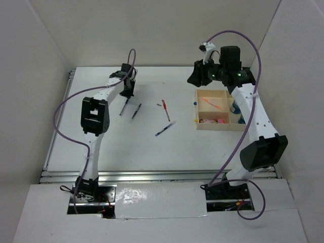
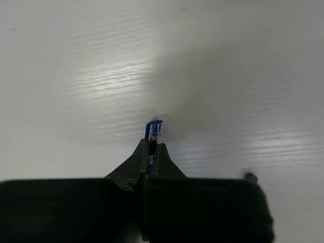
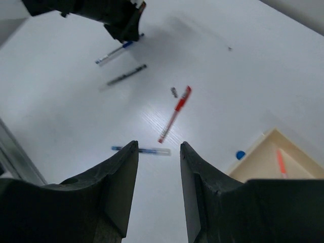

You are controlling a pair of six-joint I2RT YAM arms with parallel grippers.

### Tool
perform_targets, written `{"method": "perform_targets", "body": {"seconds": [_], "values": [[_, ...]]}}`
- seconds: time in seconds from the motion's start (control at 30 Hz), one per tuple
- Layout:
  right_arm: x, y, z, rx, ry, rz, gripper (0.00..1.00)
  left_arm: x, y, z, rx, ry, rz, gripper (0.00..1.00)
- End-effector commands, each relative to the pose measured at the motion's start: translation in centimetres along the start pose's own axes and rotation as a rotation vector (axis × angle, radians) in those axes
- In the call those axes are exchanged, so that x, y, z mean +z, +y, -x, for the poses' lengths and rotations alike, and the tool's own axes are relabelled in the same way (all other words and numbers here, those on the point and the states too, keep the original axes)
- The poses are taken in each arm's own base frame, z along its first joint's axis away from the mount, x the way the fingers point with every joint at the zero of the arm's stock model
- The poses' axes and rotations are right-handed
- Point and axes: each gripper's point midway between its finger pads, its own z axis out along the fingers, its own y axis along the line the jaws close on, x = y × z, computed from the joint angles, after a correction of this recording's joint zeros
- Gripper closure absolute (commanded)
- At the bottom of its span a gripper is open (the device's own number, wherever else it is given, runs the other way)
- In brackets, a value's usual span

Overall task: Sort the stationery into containers
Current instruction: Pick up the pen from the center of the board, then place the pen in the storage box.

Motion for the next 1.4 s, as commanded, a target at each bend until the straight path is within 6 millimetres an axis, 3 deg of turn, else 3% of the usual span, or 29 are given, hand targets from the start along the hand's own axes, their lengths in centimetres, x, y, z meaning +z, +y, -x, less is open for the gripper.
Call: {"method": "perform_targets", "body": {"seconds": [0.0, 0.03, 0.07, 0.1, 0.17, 0.2, 0.23, 0.3, 0.33, 0.37, 0.4, 0.43, 0.47, 0.6, 0.77, 1.03, 1.37], "values": [[-0.7, 4.7, 3.0, 0.084, -0.120, 0.145, 0.54, -4.3, 2.9, 3.3, -0.095, -0.076, -0.046, 1.00], [-0.7, 5.5, 3.3, 0.116, -0.128, 0.163, 0.54, -5.7, 4.2, 4.2, -0.142, -0.113, -0.073, 1.00], [-0.9, 6.5, 3.4, 0.134, -0.135, 0.189, 0.54, -10.4, 3.2, 6.6, -0.198, -0.207, -0.219, 1.00], [-0.6, 7.9, 3.8, 0.119, -0.145, 0.225, 0.54, -12.9, 4.7, 9.0, -0.245, -0.327, -0.296, 1.00], [-0.3, 9.5, 4.2, 0.118, -0.145, 0.272, 0.53, -20.2, 3.6, 9.7, -0.351, -0.450, -0.553, 1.00], [0.0, 10.8, 4.3, 0.113, -0.140, 0.305, 0.53, -23.0, 3.5, 12.0, -0.346, -0.604, -0.621, 1.00], [0.5, 11.5, 4.3, 0.134, -0.129, 0.326, 0.53, -25.7, 2.4, 10.5, -0.446, -0.613, -0.713, 1.00], [0.6, 13.3, 5.5, 0.162, -0.143, 0.379, 0.53, -28.9, 0.2, 10.2, -0.429, -0.713, -0.855, 1.00], [1.3, 13.6, 5.5, 0.176, -0.135, 0.396, 0.53, -32.1, -0.8, 10.2, -0.452, -0.743, -0.924, 1.00], [1.1, 14.5, 6.5, 0.168, -0.156, 0.423, 0.53, -33.4, -1.3, 10.0, -0.456, -0.764, -0.964, 1.00], [1.1, 15.2, 6.8, 0.189, -0.151, 0.453, 0.52, -33.7, -3.8, 8.6, -0.442, -0.733, -1.036, 1.00], [1.4, 16.2, 7.2, 0.192, -0.150, 0.476, 0.51, -37.0, -4.5, 8.8, -0.431, -0.811, -1.116, 1.00], [1.5, 16.7, 7.5, 0.194, -0.154, 0.493, 0.49, -38.0, -5.1, 8.4, -0.429, -0.828, -1.155, 1.00], [1.8, 18.8, 8.9, 0.201, -0.161, 0.569, 0.44, -40.9, -8.1, 6.6, -0.472, -0.779, -1.351, 1.00], [2.7, 19.5, 9.4, 0.196, -0.165, 0.581, 0.41, -43.2, -10.0, 5.9, -0.445, -0.776, -1.434, 1.00], [4.5, 20.5, 6.5, 0.216, -0.086, 0.614, 0.41, -44.0, -10.3, 6.0, -0.489, -0.760, -1.483, 1.00], [5.8, 20.3, 6.1, 0.243, -0.067, 0.621, 0.52, -44.6, -10.5, 6.0, -0.501, -0.763, -1.508, 1.00]]}}
